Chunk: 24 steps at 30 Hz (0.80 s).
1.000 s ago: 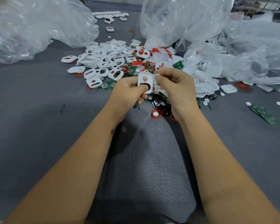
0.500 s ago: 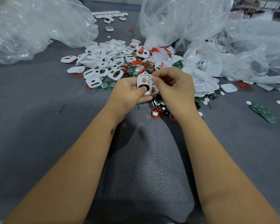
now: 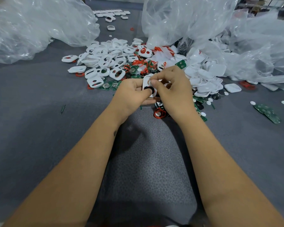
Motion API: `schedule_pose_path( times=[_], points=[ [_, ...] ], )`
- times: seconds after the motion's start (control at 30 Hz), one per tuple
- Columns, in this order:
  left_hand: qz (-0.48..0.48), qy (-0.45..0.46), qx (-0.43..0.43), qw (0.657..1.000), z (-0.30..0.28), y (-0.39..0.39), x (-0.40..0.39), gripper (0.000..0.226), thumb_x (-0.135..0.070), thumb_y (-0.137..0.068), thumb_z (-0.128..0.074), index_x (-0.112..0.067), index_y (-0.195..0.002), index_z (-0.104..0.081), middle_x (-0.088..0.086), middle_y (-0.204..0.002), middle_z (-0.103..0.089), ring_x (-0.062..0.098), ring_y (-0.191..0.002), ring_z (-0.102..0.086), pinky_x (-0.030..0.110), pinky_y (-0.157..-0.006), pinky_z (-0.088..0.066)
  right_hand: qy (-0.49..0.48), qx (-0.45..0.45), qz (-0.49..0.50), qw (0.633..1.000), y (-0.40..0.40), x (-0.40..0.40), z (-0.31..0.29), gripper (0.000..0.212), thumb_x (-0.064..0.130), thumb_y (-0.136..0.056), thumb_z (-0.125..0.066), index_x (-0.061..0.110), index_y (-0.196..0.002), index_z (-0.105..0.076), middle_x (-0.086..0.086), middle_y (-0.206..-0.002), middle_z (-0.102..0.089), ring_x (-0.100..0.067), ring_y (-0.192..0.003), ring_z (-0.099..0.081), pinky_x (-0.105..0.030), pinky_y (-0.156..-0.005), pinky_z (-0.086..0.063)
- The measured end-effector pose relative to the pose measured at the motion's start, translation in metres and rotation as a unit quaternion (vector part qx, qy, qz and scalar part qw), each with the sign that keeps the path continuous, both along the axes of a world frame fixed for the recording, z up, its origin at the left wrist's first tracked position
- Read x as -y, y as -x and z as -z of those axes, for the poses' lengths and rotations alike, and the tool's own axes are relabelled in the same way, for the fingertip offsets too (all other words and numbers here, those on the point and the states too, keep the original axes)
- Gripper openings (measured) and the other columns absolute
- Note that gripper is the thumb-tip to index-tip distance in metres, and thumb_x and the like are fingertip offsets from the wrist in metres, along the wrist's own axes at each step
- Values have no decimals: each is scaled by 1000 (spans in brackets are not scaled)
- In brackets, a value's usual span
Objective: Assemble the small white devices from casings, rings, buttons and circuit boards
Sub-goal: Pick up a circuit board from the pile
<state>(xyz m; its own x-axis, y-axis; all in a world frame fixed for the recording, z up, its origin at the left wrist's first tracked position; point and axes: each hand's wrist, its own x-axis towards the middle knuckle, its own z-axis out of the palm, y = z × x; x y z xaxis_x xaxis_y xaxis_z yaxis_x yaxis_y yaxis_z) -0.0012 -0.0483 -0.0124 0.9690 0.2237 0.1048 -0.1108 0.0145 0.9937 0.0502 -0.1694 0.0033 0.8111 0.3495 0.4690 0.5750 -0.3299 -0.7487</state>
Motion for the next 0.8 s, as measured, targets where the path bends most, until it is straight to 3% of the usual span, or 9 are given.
schedule_pose_path(
  times=[0.17, 0.27, 0.4, 0.5, 0.63, 0.8],
  points=[
    [2, -4, -9, 1000, 1, -1, 0, 28, 7, -94, -50, -10, -107, -68, 14, -97, -74, 20, -88, -73, 26, -75, -59, 7, 41, 18, 999, -1, -2, 5, 7, 9, -84, -69, 13, -87, -73, 8, -88, -49, 5, -79, -46, -3, -71, -32],
    [14, -2, -6, 1000, 1, 0, 0, 29, 7, -94, -50, -8, -110, -68, 6, -90, -75, 15, -86, -73, 22, -71, -57, 2, 61, 24, 998, 0, -2, 5, 13, 8, -78, -72, 15, -88, -67, 6, -89, -54, -1, -73, -47, -9, -68, -36],
    [17, 3, 6, 1000, 0, 2, 1, 34, 7, -94, -50, -20, -106, -68, 7, -95, -75, 16, -89, -73, 24, -73, -58, -71, -42, 22, 996, 0, -3, 3, 30, 9, -76, -74, 22, -95, -55, 7, -95, -59, -10, -79, -54, -18, -71, -45],
    [21, 4, 13, 1000, -1, 2, 2, 34, 6, -94, -51, -20, -109, -67, 11, -101, -74, 20, -91, -72, 29, -75, -59, -89, -134, 0, 987, -3, -4, 3, 15, 9, -82, -72, 17, -93, -67, 1, -91, -69, -12, -80, -62, -25, -73, -51],
    [1, 5, 1, 1000, -1, 1, 2, 36, 9, -90, -49, -18, -103, -69, 5, -91, -75, 14, -87, -72, 25, -72, -58, -79, -125, -14, 989, -3, -4, 5, 8, 8, -83, -71, 15, -87, -71, -3, -85, -71, -20, -83, -65, -38, -81, -55],
    [14, 90, -21, 996, -6, 2, 4, 34, 13, -91, -45, -11, -97, -68, -2, -80, -75, 8, -79, -71, 18, -68, -55, -34, -82, -11, 996, -2, -5, 8, 7, 18, -87, -67, 21, -90, -72, 11, -87, -69, -5, -84, -63, -24, -79, -50]
  ],
)
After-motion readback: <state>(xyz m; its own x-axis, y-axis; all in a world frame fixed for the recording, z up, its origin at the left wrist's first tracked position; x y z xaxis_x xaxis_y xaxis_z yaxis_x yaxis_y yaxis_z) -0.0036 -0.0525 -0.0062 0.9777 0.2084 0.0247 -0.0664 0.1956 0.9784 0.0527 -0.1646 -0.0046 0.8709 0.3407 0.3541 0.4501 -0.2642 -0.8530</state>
